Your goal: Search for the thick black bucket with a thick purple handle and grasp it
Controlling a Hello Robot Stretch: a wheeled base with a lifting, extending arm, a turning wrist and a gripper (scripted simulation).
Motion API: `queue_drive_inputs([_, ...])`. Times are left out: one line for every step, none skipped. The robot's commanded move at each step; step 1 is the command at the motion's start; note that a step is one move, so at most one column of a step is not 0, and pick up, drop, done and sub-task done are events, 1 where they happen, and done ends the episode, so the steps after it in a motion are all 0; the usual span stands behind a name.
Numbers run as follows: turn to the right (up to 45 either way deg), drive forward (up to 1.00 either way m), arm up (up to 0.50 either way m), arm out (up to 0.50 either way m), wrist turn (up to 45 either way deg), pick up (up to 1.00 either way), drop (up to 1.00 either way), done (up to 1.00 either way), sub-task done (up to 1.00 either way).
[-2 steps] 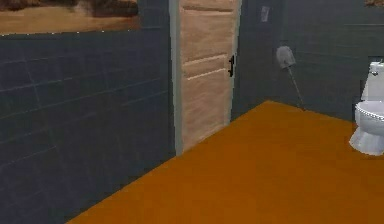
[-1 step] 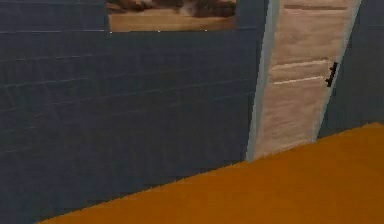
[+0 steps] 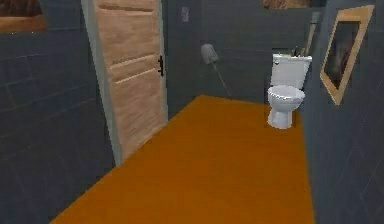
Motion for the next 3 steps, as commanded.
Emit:
queue_drive_inputs([21.0, 0.00, 0.00, 0.00, 0.0, 0.00, 0.00, 0.00, 0.00])
queue_drive_inputs([0.0, 0.15, 0.00, 0.00, 0.0, 0.00, 0.00, 0.00, 0.00])
queue_drive_inputs([-45.0, 0.00, 0.00, 0.00, 0.0, 0.00, 0.00, 0.00, 0.00])
